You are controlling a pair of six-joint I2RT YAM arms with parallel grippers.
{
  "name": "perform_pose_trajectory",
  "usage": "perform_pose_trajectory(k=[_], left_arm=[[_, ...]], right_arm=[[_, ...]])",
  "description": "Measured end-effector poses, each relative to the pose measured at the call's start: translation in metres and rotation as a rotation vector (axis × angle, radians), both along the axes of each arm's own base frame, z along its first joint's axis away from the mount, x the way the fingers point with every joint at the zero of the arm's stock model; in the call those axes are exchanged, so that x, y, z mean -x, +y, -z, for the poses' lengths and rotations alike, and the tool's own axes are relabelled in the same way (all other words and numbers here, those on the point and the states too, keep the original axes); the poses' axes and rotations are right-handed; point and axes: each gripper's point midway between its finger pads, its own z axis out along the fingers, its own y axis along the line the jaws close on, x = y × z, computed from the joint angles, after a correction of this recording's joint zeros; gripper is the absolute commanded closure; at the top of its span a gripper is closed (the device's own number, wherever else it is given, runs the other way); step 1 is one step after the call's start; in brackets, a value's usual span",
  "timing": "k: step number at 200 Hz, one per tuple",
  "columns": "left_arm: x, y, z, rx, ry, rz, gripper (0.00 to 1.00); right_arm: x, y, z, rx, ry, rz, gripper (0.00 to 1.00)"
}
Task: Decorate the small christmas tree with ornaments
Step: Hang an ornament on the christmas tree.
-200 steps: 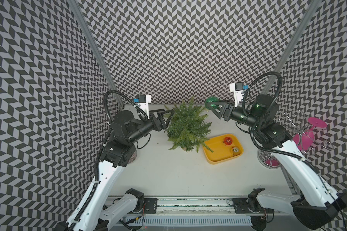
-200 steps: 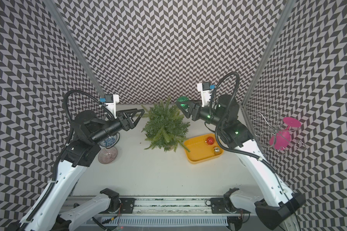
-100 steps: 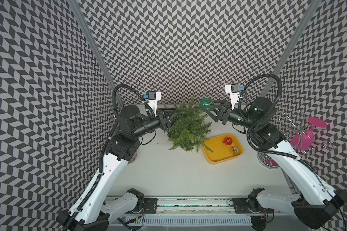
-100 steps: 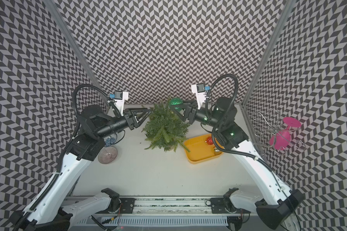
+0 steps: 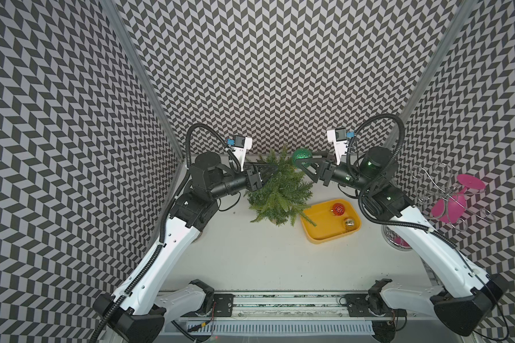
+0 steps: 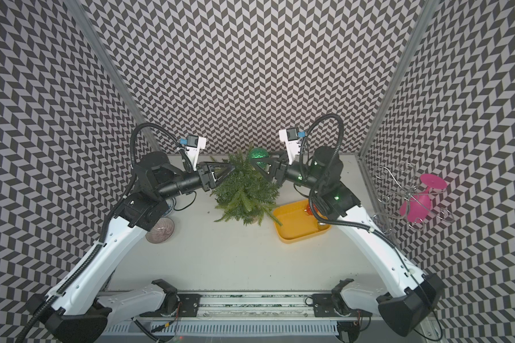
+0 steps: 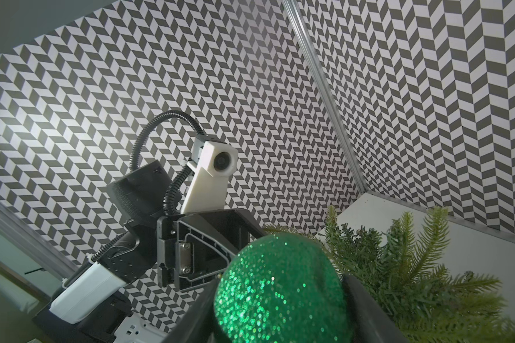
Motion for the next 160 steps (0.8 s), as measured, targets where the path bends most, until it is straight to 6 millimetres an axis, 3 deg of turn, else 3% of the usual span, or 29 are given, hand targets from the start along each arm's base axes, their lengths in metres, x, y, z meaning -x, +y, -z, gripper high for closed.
perform_pose_trajectory(k=[160], left_arm=[[-0.002,0.0,-0.001,0.002,-0.007,-0.014,0.57]], right_arm=[[-0.025,-0.005,0.031,0.041,0.045,0.098,0.42]])
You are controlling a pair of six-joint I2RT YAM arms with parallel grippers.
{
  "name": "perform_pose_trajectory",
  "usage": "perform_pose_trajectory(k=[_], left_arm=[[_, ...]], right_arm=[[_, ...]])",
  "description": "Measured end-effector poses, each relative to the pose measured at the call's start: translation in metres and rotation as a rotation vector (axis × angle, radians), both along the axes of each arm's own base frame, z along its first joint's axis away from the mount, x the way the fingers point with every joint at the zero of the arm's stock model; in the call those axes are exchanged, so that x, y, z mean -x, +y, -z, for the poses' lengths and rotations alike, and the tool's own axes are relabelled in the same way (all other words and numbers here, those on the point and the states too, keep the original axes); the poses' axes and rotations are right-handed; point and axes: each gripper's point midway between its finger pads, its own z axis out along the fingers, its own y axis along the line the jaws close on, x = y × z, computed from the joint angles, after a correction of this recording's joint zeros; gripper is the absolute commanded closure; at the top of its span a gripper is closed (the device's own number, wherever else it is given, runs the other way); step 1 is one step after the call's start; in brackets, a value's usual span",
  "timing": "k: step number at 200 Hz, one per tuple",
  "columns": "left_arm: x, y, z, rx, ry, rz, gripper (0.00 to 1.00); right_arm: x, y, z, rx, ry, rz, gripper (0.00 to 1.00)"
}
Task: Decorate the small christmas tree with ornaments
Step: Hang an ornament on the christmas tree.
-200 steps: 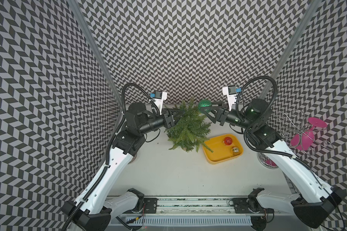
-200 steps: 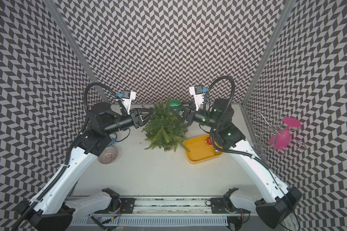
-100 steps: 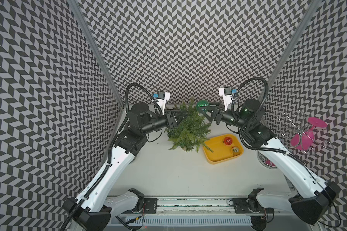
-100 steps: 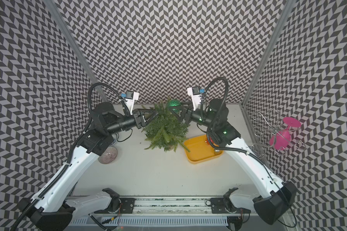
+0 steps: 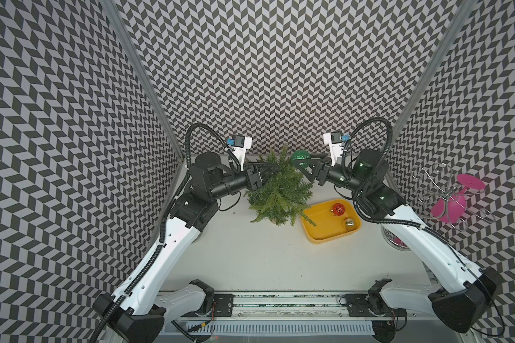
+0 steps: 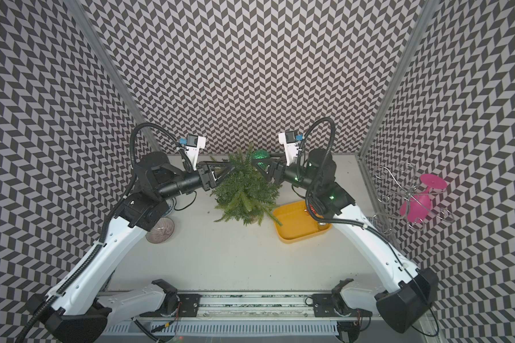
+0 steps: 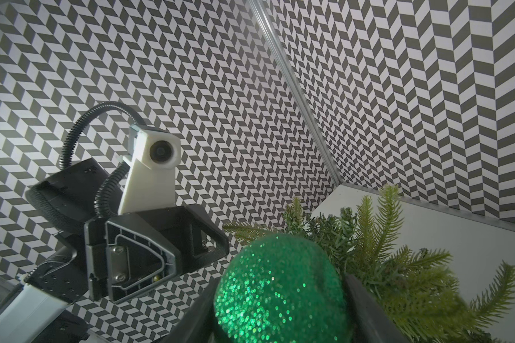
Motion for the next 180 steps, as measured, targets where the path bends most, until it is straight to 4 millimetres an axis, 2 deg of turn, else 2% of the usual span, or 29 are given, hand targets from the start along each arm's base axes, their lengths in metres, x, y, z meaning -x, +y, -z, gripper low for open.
perform_pose_trajectory(k=[62,119,180], left_arm=[[0.0,0.0,-0.001,0.002,-0.005,0.0,0.57],[0.0,-0.001,0.001,0.0,-0.003,0.002,0.61],[-0.004,-0.023,0.004,-0.053,0.001,0.004,0.63]], right_arm=[[0.0,-0.011,0.017,0.002,0.034,0.03,0.42],[0.006,-0.015,0.014,-0.023,0.022,0.033,0.43],[0.005,-0.016,0.019,-0.039,0.032,0.034,0.43]])
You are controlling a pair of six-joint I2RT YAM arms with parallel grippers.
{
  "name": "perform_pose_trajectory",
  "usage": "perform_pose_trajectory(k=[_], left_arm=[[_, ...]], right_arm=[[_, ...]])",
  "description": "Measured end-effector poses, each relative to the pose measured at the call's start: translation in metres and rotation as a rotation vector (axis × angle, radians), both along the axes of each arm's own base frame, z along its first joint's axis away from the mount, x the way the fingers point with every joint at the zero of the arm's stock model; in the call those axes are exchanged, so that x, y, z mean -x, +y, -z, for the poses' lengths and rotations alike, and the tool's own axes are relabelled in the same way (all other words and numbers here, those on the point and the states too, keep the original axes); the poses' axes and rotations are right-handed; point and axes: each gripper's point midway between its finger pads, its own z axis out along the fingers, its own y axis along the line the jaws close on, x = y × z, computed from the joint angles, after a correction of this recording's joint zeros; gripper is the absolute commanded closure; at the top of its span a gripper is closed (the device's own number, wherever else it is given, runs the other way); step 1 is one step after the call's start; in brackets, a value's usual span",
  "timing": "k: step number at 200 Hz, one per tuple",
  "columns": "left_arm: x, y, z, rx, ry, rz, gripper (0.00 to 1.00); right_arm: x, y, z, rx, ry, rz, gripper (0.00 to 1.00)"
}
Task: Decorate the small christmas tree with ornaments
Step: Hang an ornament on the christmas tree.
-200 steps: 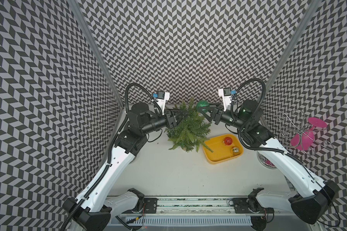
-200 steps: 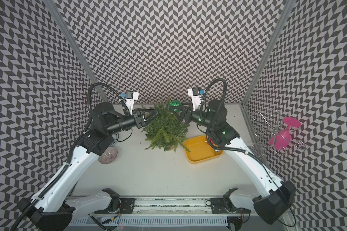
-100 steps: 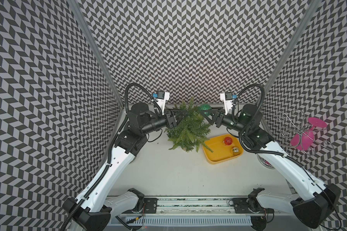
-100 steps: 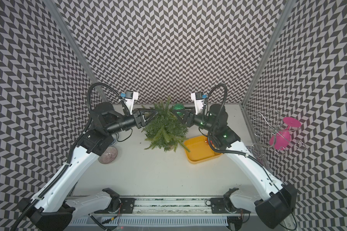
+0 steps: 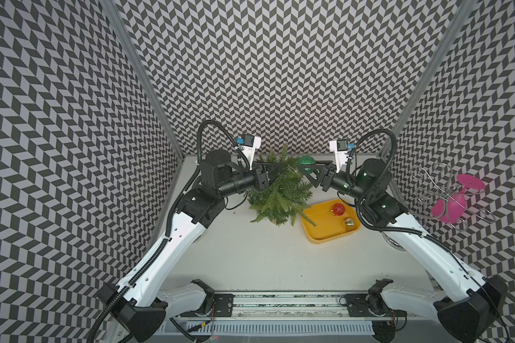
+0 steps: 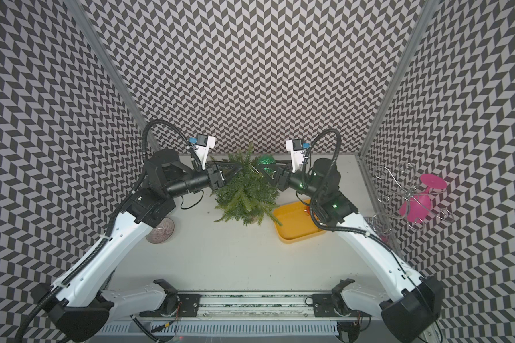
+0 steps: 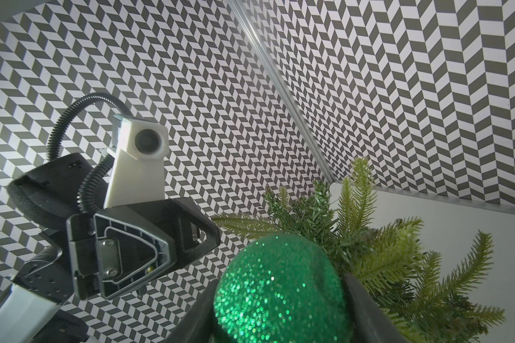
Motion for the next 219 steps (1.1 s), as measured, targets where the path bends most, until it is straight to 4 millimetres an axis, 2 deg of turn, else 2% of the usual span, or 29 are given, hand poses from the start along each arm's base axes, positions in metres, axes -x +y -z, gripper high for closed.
perform_pose_trajectory(k=[39,72,158,219], left_arm=[[-0.003,-0.012,-0.005,-0.041,-0.02,-0.028,0.65],[-0.009,-0.017,0.002,-0.082,-0.017,-0.067,0.68],[-0.026,-0.018,0.02,-0.14,0.002,-0.138,0.75],[-0.029,-0.022,0.026,-0.155,0.01,-0.142,0.84]], right_arm=[[0.0,0.0,0.001,-0.01,0.004,-0.004,0.43],[0.001,0.001,-0.001,-0.019,-0.002,-0.013,0.44],[0.007,0.001,-0.006,-0.047,-0.017,-0.031,0.44],[0.008,0.002,0.001,-0.046,0.002,-0.039,0.44]])
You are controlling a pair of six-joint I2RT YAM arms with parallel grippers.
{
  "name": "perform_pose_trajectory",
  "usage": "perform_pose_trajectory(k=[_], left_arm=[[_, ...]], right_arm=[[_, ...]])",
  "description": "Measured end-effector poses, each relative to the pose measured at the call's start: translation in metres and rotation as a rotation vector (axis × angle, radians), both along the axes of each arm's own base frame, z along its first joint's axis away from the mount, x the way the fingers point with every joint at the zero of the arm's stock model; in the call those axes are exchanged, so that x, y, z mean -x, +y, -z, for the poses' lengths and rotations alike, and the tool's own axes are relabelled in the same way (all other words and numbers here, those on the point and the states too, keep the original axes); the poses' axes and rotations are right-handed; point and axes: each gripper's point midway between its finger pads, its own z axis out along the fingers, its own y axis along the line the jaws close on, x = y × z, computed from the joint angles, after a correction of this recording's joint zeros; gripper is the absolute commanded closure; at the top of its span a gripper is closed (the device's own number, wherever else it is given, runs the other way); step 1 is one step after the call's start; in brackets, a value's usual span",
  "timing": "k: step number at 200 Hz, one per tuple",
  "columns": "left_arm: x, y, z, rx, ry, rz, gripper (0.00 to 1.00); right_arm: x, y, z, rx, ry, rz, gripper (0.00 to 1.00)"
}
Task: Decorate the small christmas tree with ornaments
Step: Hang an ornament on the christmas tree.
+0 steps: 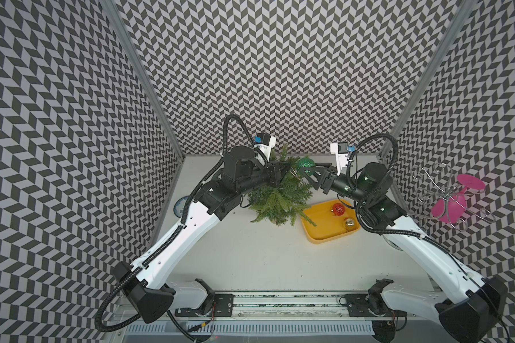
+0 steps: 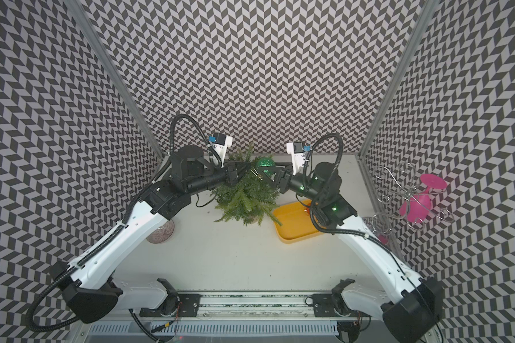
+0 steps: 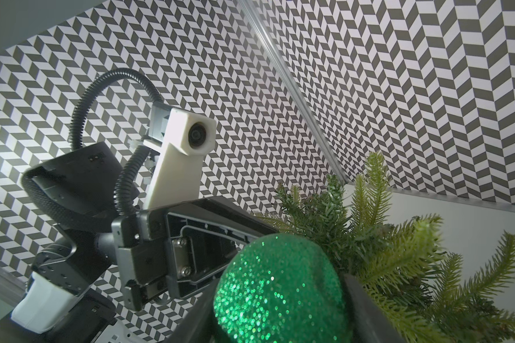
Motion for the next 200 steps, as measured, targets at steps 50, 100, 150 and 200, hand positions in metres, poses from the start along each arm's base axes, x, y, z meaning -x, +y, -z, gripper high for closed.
perform_pose_trajectory(k=[50,100,150,200], left_arm=[[0.0,0.0,0.0,-0.005,-0.003,-0.006,0.87],[0.001,0.0,0.0,-0.009,-0.003,-0.004,0.87],[-0.002,0.002,0.0,-0.014,-0.009,-0.018,0.87],[-0.003,0.003,0.0,-0.018,-0.014,-0.026,0.86]], right_arm=[[0.003,-0.002,0.01,-0.01,0.018,-0.001,0.42],[0.008,-0.004,0.018,-0.038,0.035,-0.003,0.38],[0.01,-0.006,0.027,-0.045,0.062,-0.006,0.34],[0.012,-0.006,0.029,-0.047,0.07,-0.006,0.34]])
